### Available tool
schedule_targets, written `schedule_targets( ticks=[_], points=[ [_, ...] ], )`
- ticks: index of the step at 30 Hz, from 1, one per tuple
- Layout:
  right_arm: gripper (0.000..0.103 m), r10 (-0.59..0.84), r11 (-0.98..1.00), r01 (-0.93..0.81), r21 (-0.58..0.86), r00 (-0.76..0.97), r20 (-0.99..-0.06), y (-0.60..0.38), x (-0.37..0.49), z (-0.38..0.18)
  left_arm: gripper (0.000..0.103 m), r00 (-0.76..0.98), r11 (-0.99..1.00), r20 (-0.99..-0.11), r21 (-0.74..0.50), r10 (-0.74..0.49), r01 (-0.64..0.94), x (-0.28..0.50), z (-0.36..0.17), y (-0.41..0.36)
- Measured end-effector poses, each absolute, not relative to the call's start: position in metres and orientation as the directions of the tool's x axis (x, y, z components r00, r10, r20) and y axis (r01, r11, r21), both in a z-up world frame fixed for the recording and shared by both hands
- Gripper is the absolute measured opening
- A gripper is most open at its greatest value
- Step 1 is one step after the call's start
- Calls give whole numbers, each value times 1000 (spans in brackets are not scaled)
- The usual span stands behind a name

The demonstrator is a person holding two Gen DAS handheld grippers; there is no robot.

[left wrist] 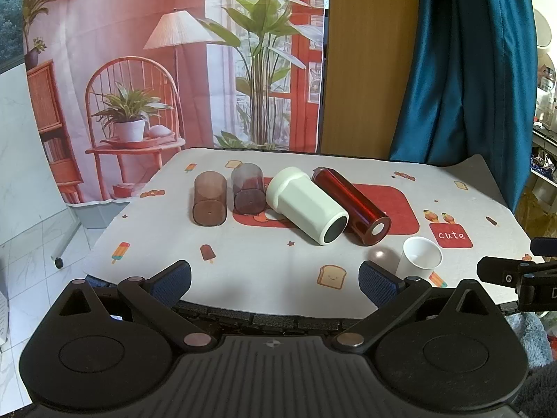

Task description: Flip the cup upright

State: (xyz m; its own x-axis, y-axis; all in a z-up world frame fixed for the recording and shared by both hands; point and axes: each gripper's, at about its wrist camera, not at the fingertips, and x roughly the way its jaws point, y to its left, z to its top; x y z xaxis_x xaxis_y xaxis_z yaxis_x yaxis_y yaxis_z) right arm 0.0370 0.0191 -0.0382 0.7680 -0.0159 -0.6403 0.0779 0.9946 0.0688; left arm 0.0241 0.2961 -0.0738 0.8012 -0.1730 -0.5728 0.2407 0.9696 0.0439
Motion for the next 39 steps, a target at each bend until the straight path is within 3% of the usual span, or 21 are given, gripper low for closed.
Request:
schedule_targets(
  ticks=[39],
  points=[
    [103, -14, 994, 81, 75, 765, -643, 17, 38, -39, 103, 794, 970, -583, 41, -173, 241, 25, -75, 296]
  ],
)
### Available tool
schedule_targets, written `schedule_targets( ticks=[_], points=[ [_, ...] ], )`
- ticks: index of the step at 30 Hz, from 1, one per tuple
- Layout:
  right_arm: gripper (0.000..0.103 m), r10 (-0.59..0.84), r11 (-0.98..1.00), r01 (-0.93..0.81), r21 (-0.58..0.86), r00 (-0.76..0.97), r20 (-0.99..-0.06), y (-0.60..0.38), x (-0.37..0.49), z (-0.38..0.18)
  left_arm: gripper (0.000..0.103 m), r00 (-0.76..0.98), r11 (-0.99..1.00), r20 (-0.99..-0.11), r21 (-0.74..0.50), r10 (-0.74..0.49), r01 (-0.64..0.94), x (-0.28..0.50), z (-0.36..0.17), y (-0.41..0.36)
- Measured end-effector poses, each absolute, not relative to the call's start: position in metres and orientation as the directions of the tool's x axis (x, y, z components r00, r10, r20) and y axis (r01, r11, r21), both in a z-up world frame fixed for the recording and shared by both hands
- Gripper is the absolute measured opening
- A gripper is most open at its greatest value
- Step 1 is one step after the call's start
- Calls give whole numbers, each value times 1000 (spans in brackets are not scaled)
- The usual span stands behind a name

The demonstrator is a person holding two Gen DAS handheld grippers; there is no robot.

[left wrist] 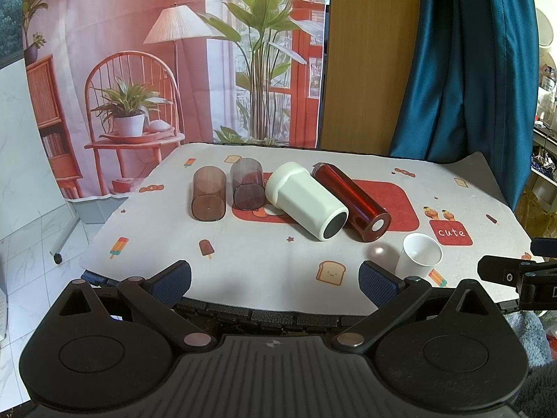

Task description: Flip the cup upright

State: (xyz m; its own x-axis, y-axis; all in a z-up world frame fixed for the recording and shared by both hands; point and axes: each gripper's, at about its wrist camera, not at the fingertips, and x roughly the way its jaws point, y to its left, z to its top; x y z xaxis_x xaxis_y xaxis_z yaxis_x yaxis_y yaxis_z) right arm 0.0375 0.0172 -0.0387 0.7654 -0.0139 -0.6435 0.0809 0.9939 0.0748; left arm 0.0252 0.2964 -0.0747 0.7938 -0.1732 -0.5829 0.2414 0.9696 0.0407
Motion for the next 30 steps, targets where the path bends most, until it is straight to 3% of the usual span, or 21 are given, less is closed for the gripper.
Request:
schedule_targets(
  ticks=[30],
  points=[
    [103, -16, 994, 84, 75, 764, -645, 15, 38, -40, 103, 791, 972, -587, 28, -171, 232, 26, -77, 295]
  ],
)
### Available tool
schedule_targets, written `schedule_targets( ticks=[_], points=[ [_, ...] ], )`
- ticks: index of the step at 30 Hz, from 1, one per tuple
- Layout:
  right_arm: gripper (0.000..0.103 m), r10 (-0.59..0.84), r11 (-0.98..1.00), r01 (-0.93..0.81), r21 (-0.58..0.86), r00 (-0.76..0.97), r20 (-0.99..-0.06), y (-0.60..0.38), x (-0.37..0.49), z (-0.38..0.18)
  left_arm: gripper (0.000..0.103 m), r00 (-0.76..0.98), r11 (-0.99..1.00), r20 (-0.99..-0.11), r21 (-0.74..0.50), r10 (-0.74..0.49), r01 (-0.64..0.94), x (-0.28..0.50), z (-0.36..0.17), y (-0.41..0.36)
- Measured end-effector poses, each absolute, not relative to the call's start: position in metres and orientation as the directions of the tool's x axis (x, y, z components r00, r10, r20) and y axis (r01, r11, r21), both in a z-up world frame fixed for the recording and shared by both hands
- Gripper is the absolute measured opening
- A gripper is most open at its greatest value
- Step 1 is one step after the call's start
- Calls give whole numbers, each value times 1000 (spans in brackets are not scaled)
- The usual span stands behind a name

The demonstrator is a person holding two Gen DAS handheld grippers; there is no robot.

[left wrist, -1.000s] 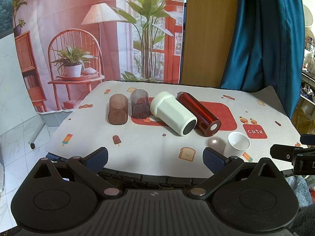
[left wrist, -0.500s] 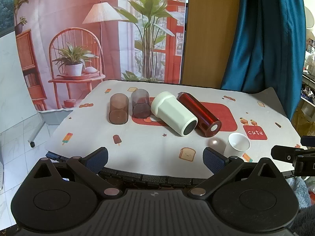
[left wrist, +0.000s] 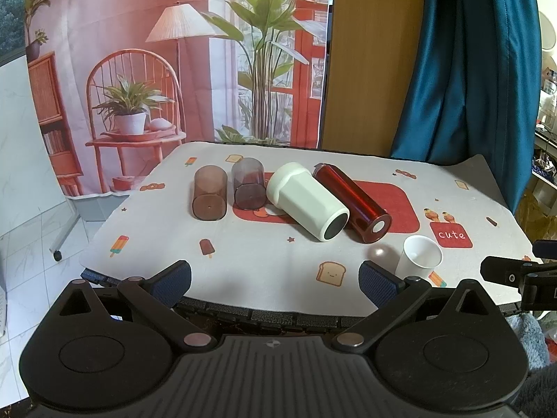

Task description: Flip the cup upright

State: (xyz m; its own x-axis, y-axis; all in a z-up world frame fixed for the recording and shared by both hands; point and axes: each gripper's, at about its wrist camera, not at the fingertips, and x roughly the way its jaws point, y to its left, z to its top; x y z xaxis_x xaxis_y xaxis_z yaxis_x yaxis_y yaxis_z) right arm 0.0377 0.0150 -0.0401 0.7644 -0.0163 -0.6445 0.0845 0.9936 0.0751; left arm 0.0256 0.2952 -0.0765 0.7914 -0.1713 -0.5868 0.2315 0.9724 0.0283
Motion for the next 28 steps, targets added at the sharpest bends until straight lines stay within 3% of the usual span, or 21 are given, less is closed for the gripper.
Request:
schedule_targets(
  ticks=[28],
  points=[
    [103, -20, 993, 89, 73, 758, -652, 15, 40, -41, 103, 790, 975, -588, 11, -174, 223, 27, -75, 299]
  ],
)
